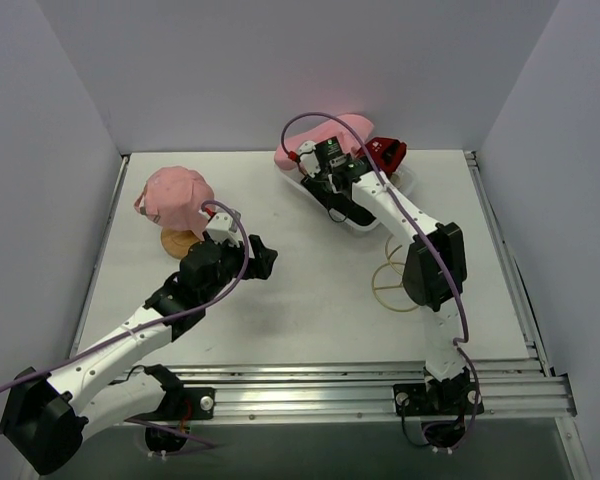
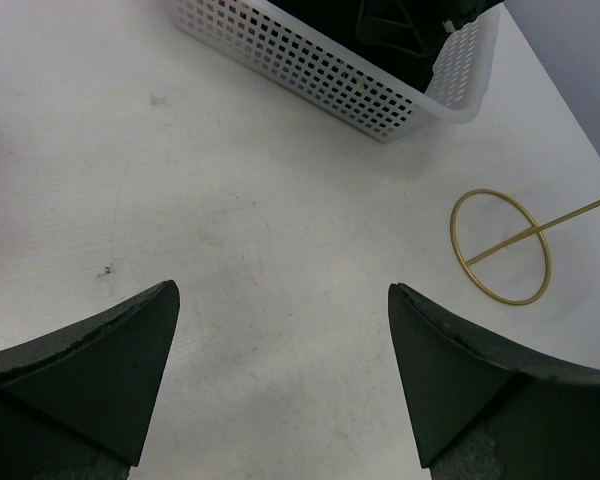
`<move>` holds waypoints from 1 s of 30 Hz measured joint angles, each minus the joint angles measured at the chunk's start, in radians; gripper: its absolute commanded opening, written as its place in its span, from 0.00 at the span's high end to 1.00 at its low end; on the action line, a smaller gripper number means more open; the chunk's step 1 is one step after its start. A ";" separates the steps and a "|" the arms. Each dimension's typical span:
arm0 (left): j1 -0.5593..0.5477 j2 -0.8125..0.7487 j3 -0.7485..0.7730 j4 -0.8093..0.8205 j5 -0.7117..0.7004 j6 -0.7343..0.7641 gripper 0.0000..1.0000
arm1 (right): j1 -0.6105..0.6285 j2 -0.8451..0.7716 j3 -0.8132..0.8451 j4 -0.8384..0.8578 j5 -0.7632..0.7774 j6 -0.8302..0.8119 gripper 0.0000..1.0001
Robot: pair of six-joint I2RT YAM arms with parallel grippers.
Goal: Stack the hats
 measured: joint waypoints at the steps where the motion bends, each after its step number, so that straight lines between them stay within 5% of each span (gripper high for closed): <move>1: 0.000 0.000 0.000 0.000 0.000 0.000 0.06 | -0.001 0.002 0.003 0.000 -0.004 0.002 0.47; 23: 0.000 0.011 0.000 0.000 -0.002 0.000 0.06 | -0.034 0.002 0.023 0.004 -0.063 -0.031 0.39; 30: 0.000 0.020 0.000 -0.001 -0.002 0.001 0.06 | -0.045 0.002 0.036 -0.002 -0.103 -0.035 0.61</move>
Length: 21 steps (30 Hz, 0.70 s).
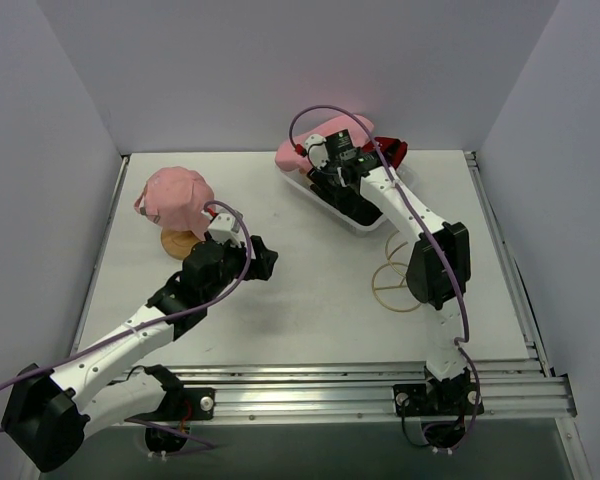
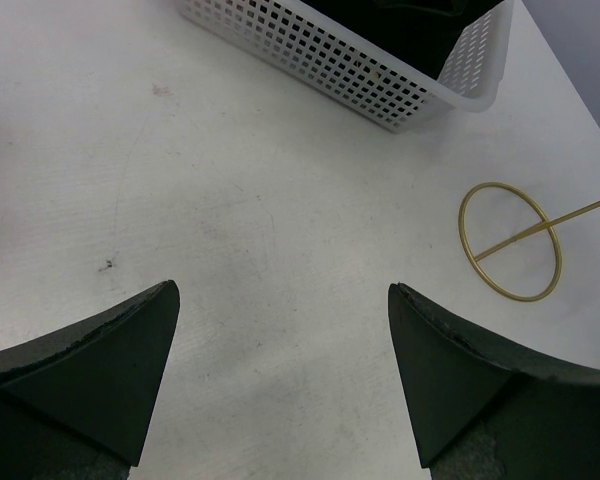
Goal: Stack the hats
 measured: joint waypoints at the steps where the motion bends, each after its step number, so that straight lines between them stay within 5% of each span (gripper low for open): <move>1: 0.000 0.002 0.000 0.000 0.000 0.000 0.06 | 0.000 0.000 0.000 0.000 -0.003 0.002 0.61; 4: 0.000 0.006 0.000 0.000 0.000 0.000 0.06 | 0.000 0.000 0.000 -0.006 -0.014 0.003 0.68; 11: 0.000 0.007 0.000 -0.003 0.000 0.001 0.06 | 0.001 0.000 0.007 -0.016 -0.034 0.016 1.00; 21: 0.000 0.010 0.000 -0.003 -0.001 0.011 0.06 | -0.028 -0.008 0.201 -0.048 -0.188 0.124 1.00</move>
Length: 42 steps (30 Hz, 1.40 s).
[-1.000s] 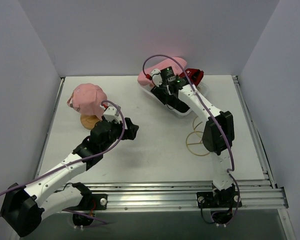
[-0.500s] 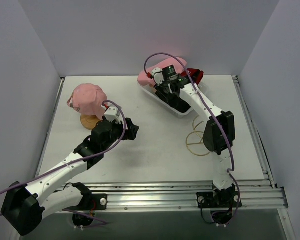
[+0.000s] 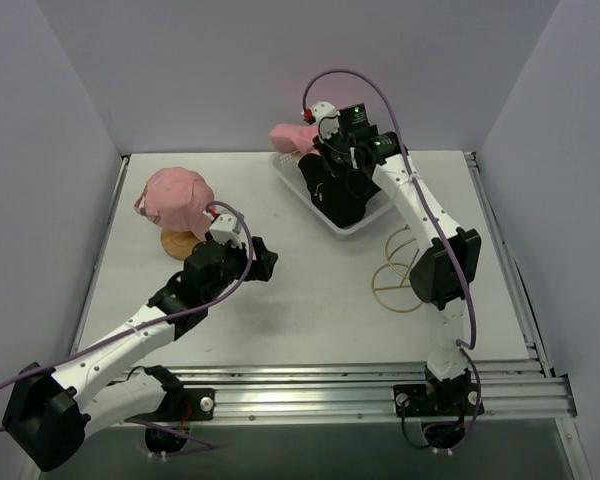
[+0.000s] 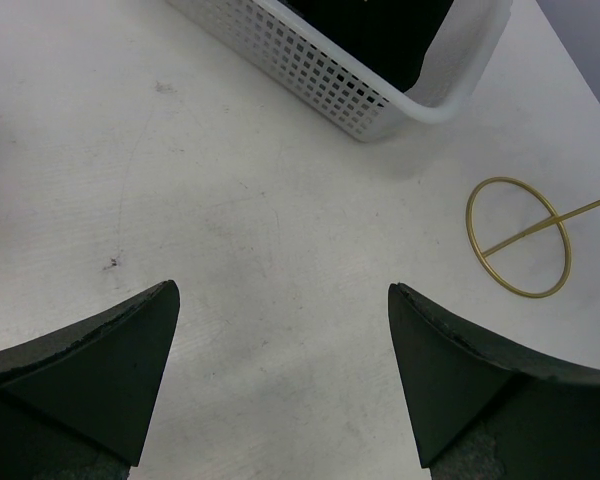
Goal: Stack the hats
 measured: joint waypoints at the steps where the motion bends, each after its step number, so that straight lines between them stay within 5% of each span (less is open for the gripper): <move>1: 0.000 0.000 0.000 0.000 0.000 0.002 0.06 | -0.003 -0.006 0.009 0.004 -0.011 0.012 1.00; 42: 0.000 0.002 0.000 0.000 -0.010 0.007 0.06 | -0.114 -0.072 0.113 0.150 -0.470 0.431 1.00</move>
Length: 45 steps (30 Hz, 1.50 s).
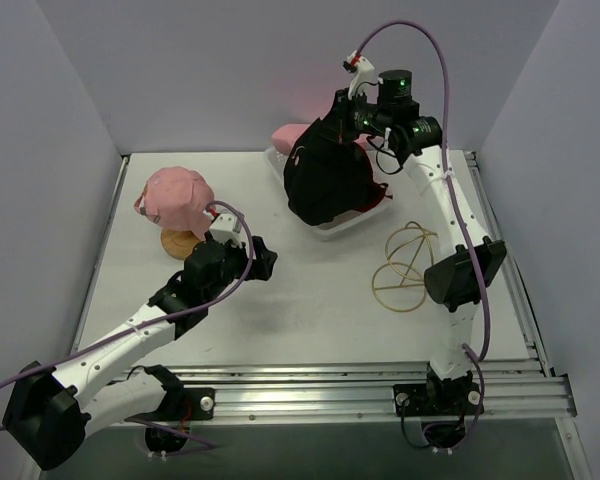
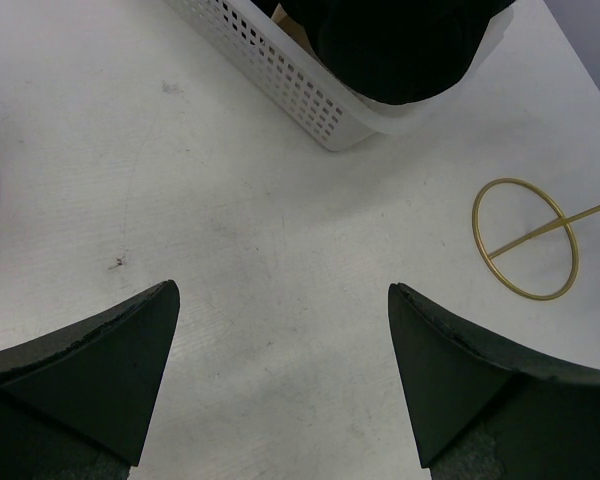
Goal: Stack the hats
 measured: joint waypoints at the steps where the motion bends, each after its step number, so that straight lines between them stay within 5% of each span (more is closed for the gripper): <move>1: 0.000 0.001 0.000 0.000 0.000 0.000 0.06 | -0.002 -0.005 0.000 0.011 -0.008 0.018 1.00; 15: 0.000 0.001 0.000 0.000 0.001 0.005 0.06 | -0.049 -0.115 -0.021 0.153 -0.070 0.236 1.00; 25: 0.000 -0.005 0.000 0.002 0.009 0.008 0.06 | -0.075 -0.515 -0.460 0.354 0.009 0.467 1.00; 45: 0.000 -0.027 0.000 0.001 -0.008 0.025 0.06 | -0.093 -0.893 -0.826 0.349 0.121 0.544 1.00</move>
